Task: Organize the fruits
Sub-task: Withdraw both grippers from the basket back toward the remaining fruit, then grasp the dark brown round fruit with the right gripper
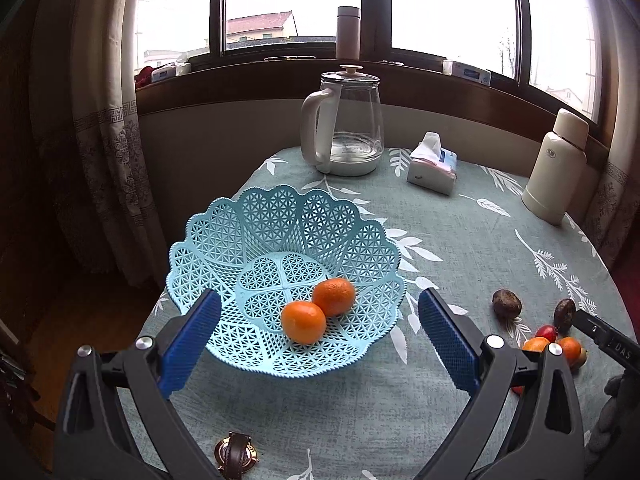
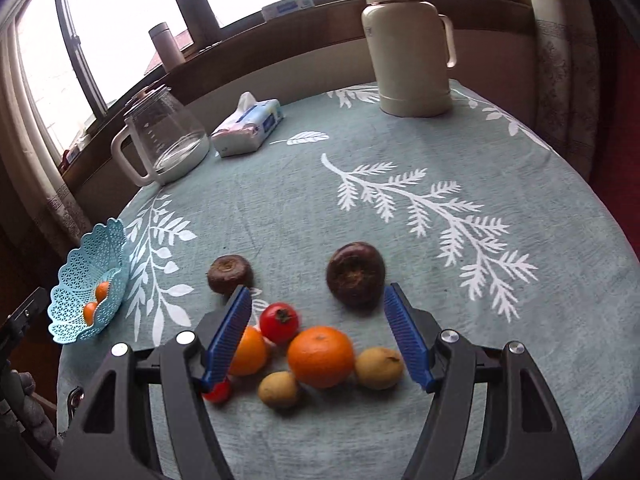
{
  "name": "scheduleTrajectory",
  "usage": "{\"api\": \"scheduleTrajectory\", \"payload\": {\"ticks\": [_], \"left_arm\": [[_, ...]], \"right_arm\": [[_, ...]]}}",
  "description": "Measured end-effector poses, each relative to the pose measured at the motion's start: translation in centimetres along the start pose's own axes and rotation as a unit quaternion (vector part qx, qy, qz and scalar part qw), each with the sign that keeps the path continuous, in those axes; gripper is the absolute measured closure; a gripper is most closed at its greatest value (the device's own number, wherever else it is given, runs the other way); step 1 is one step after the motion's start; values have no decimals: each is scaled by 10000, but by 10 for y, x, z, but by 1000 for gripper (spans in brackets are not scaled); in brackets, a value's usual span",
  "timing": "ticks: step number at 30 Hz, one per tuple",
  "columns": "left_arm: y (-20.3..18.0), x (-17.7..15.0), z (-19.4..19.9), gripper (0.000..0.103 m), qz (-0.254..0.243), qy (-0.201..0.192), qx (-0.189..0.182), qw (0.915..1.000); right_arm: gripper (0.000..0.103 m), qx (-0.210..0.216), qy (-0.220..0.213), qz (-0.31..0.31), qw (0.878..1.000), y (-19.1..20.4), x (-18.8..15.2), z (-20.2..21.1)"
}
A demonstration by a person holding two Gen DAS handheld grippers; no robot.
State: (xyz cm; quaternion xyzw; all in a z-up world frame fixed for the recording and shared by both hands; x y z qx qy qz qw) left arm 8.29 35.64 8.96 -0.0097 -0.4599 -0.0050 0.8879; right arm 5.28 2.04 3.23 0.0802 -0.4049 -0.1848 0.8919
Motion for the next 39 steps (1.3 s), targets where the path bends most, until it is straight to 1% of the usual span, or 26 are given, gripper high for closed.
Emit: {"api": "scheduleTrajectory", "payload": {"ticks": [3,7,11,19,26,28,30,36,37,39], "left_arm": [[-4,-3,-4,3,-39,73,-41,10000],[-12,-7,-8,3,-120,150,-89,9998],[-19,-10,-9,3,-206,176,-136,9995],[-26,-13,-11,3,-290,226,-209,9991],[-30,-16,-12,3,-340,252,-229,9988],[-32,-17,-12,3,-364,266,-234,9987],[-34,-18,-13,3,-386,284,-233,9986],[-39,-21,-18,3,-458,345,-235,9981],[-40,-22,-19,3,-469,363,-240,9980],[-41,-23,-21,3,-483,399,-245,9977]], "right_arm": [[34,-150,35,-182,9997,-19,5,-2],[34,-174,164,-231,9994,-29,10,-10],[34,-162,306,-144,9993,-26,15,-20],[34,-394,468,358,9975,-6,21,-49],[35,-456,560,465,9963,-3,22,-64],[37,-465,578,503,9960,-2,21,-67],[43,-500,598,523,9956,-2,20,-70],[53,-649,521,678,9942,0,18,-72],[54,-643,509,708,9941,0,17,-72],[60,-606,488,781,9939,3,16,-71]]}}
Point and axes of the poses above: each gripper's, at about its wrist camera, not at the fingertips, and z roughly against the way its jaws point, y to its left, x to its top, the point moved 3 cm from there along -z, roughly the way its jaws point, and after that the axes turned 1 degree about -x, right-handed, at the moved point
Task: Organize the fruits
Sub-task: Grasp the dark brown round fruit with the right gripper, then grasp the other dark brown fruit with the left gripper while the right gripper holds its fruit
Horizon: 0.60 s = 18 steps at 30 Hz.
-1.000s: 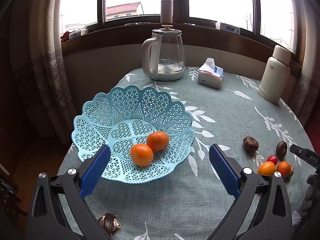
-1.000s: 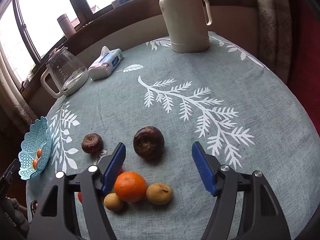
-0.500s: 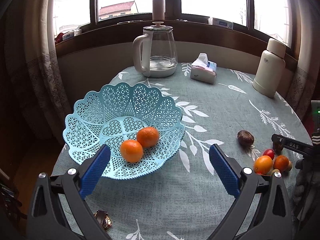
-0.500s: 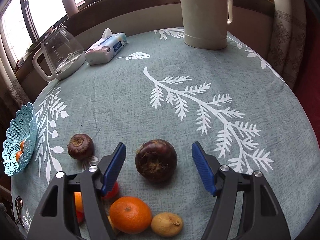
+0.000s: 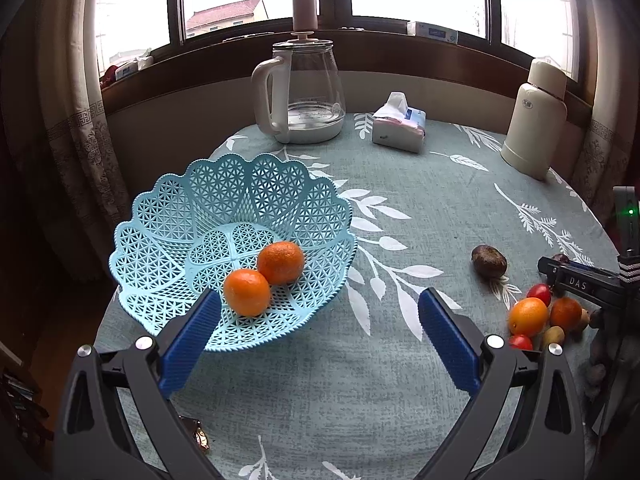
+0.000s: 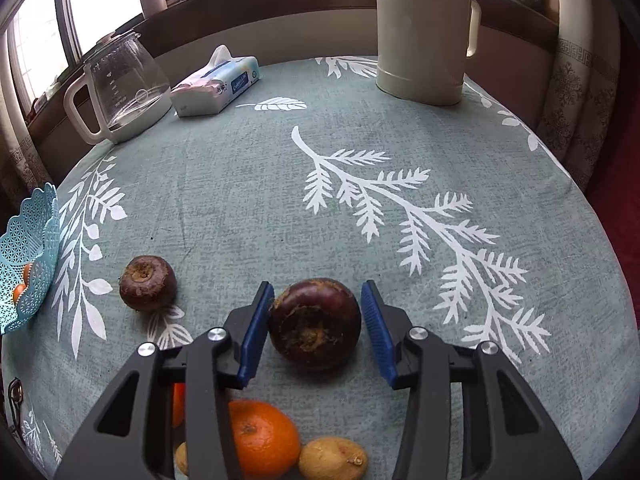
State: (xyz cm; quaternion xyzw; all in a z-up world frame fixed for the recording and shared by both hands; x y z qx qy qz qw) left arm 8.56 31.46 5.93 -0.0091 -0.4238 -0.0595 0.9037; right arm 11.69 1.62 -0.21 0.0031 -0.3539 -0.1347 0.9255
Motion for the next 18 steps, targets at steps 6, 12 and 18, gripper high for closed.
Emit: {"api": "scheduleTrajectory", "payload": {"ticks": [6,12,18], "left_arm": [[-5,-4,-5,3,11,115,-15,9999],[-14,-6,-9,3,-82,210,4,9997],[-34,-1,-10,3,-258,233,-41,9994]], "right_arm": [[60,-55,-88,42,9999,1,-3,4],[60,-67,-174,-35,9998,-5,-5,10],[60,-103,-331,-110,9993,-13,-4,21]]}}
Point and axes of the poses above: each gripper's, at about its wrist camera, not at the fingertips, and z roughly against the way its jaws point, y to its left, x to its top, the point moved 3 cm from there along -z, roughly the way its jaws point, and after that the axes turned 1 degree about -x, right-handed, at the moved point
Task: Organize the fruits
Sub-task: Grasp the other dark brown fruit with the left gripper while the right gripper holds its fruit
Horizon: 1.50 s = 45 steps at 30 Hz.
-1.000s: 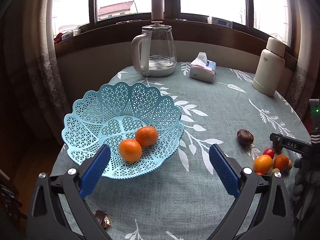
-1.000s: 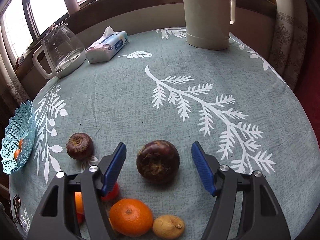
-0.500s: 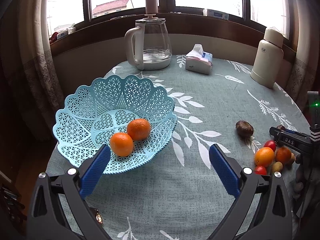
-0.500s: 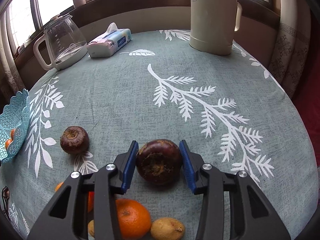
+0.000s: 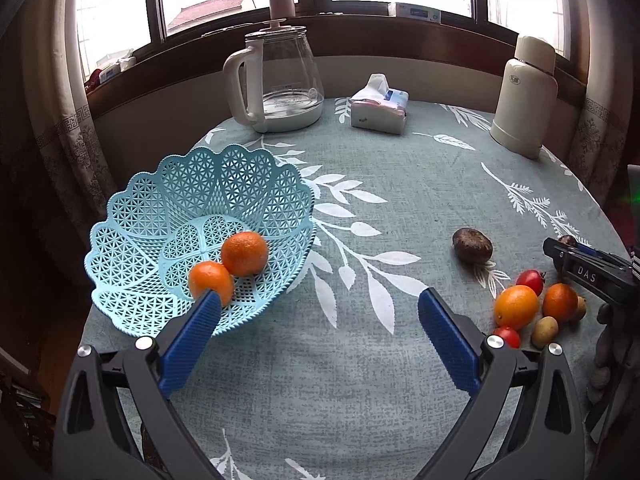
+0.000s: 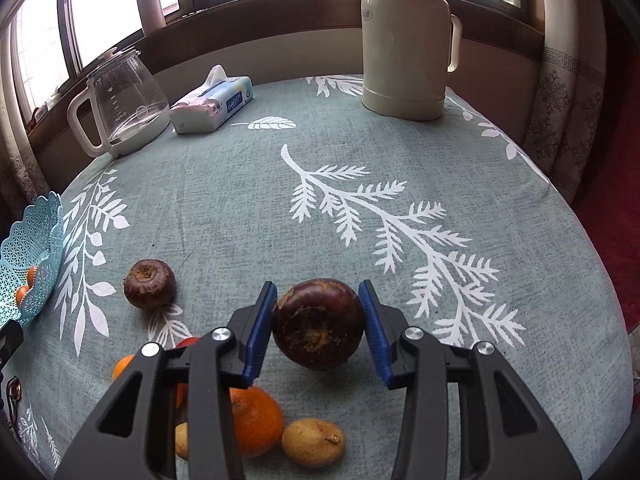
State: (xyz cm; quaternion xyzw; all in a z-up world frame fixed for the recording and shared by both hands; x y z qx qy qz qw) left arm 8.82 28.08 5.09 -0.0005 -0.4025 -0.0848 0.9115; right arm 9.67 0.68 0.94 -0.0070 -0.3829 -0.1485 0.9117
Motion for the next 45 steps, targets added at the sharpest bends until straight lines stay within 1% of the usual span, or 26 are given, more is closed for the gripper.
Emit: {"api": "scheduleTrajectory", "payload": {"ticks": [8,16,25,30,32,36,38,42,45], "left_arm": [[-32,8,-15,3,-102,185,-269,9994],[-62,19,-36,3,-88,422,-536,9976],[-103,28,-56,3,-351,506,-792,9950],[-119,31,-66,3,-379,584,-966,9929],[-122,32,-69,9,-367,604,-1049,9920],[-128,31,-77,12,-354,684,-1185,9900],[-130,31,-80,18,-351,714,-1233,9892],[-130,29,-87,23,-318,788,-1318,9876],[-129,28,-94,31,-266,861,-1369,9865]], "right_arm": [[60,1,-131,-141,9998,-16,0,11],[60,42,-166,-378,9991,-30,-2,10],[60,-76,-325,-427,9985,-34,-2,15],[60,-104,-308,-455,9984,-36,-3,14],[60,-105,-312,-464,9984,-36,-3,14],[60,-99,-319,-468,9983,-36,-3,14],[60,-96,-306,-462,9984,-35,-4,14],[60,-85,-284,-430,9986,-34,-4,13],[60,-85,-281,-428,9987,-34,-5,13]]}}
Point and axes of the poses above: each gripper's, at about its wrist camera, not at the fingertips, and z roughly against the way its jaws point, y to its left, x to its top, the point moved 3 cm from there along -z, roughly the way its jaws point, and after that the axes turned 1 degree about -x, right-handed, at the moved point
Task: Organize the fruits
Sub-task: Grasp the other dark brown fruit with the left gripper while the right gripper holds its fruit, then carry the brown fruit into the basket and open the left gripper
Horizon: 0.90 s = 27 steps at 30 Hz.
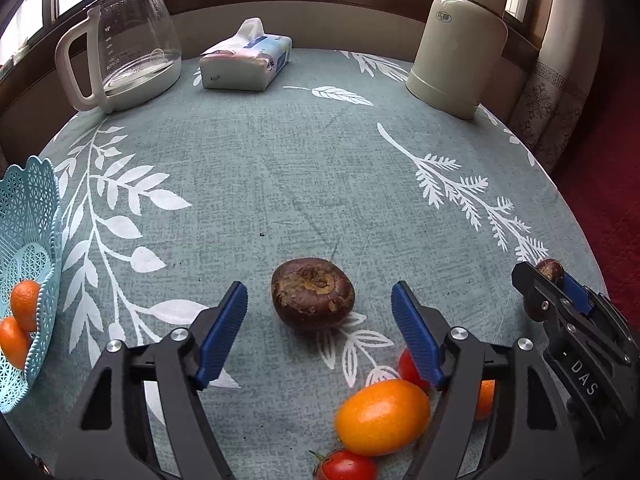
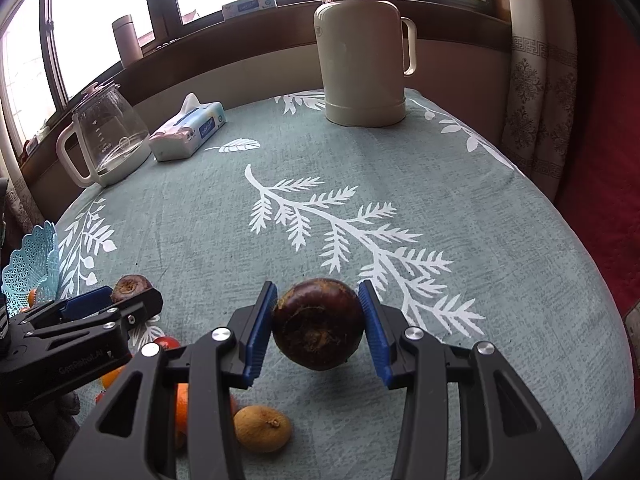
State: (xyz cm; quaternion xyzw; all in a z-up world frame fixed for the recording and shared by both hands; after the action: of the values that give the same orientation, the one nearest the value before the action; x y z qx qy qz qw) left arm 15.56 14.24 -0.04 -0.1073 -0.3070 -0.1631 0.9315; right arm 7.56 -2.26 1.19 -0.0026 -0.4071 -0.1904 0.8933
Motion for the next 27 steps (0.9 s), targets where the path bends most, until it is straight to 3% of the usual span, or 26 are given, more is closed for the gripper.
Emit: {"api": "scheduleTrajectory", "payload": {"ticks": [8,14,27], "left_arm": [[4,3,-8,59,73,39,2,10000],[5,2,-4,59,85,-15,24,10000],[9,6,37,59,-42,-552,525,9971]], "right_arm": [[60,26,30,32,10000,2,-2,-1],[60,80,27,26,10000,2,-2,-2],[60,301,-94,-12,9995,4,-2,3]]}}
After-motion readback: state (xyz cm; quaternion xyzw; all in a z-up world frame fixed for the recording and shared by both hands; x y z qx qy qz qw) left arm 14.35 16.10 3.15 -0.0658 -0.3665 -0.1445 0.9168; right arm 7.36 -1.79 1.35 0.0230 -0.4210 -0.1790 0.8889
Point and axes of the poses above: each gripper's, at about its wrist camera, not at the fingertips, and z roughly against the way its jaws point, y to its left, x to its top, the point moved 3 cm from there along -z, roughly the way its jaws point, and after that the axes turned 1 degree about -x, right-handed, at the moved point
